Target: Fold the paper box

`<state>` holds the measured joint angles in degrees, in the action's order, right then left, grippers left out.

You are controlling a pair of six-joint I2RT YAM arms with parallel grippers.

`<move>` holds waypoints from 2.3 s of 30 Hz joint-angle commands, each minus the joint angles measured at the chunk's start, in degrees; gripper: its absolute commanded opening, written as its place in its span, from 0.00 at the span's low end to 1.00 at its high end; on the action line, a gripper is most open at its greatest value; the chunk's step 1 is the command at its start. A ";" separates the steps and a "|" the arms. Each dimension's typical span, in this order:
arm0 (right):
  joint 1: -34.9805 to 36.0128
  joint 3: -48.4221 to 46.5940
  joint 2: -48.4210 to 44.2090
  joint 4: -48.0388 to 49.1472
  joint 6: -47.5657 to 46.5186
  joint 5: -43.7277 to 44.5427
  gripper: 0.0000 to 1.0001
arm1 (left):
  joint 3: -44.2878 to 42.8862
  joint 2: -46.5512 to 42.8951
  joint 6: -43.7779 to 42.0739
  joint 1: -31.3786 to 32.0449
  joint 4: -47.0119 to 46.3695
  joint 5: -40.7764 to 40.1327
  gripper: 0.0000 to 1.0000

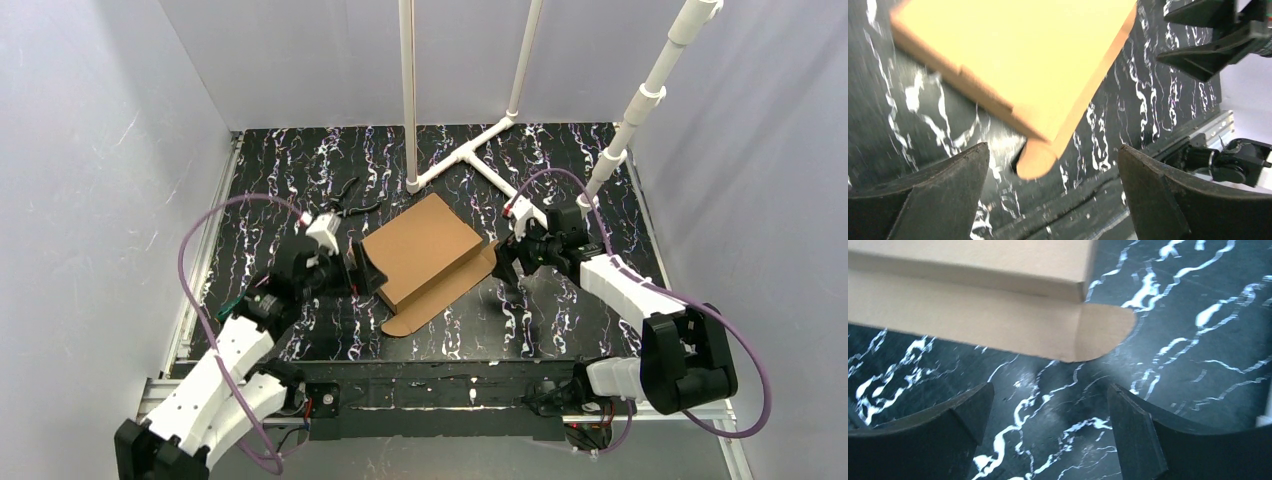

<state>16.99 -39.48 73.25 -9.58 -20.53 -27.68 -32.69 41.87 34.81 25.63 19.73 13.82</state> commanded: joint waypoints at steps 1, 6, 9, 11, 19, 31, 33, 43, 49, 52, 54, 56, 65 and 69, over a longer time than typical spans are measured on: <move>-1.91 0.81 0.86 12.36 11.72 9.22 0.95 | -10.88 11.04 -16.31 -0.45 -2.27 -0.85 0.98; -2.75 3.98 2.60 18.57 15.78 5.72 0.96 | -15.36 20.48 -20.45 -0.62 -7.86 4.83 0.98; -2.73 4.82 4.79 21.52 16.78 3.32 0.94 | -21.56 26.96 -26.67 -2.75 -5.13 6.19 0.98; -2.68 5.46 6.10 23.61 16.96 2.25 0.93 | -25.05 31.43 -28.15 -5.94 -4.16 11.56 0.98; -2.75 6.67 10.82 31.00 24.75 2.36 0.91 | -27.97 42.77 -28.77 -12.76 -9.87 23.14 0.98; -2.70 9.34 15.10 37.77 31.04 6.38 0.77 | -28.08 50.53 -25.64 -14.02 -15.12 24.82 0.98; -2.67 9.51 16.11 38.50 31.63 6.30 0.74 | -28.42 51.78 -25.54 -14.12 -15.61 24.76 0.98; -2.67 9.09 19.31 41.26 30.26 2.50 0.42 | -30.59 58.01 -27.36 -14.16 -14.12 25.22 0.98; -2.67 9.60 17.61 42.62 27.47 1.56 0.28 | -30.60 59.07 -27.34 -14.21 -12.78 25.91 0.96; -2.39 9.53 16.94 43.00 25.90 0.29 0.23 | -30.12 58.58 -27.59 -14.16 -12.01 25.80 0.95; -2.01 9.67 15.76 43.41 24.79 -0.42 0.21 | -29.66 58.26 -27.64 -14.20 -11.64 25.46 0.95; -1.61 10.04 14.38 44.04 24.11 -1.65 0.20 | -29.56 58.02 -27.64 -14.19 -11.16 24.89 0.95; 0.06 9.35 11.81 41.11 20.72 -4.12 0.24 | -29.04 57.72 -26.48 -14.16 -10.67 24.61 0.95; 1.33 8.51 12.51 39.37 18.30 -1.81 0.26 | -28.90 57.56 -26.11 -14.14 -10.67 25.02 0.95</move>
<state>16.99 -29.54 86.50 30.70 0.86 -30.24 -61.63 101.03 8.60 11.57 7.55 37.69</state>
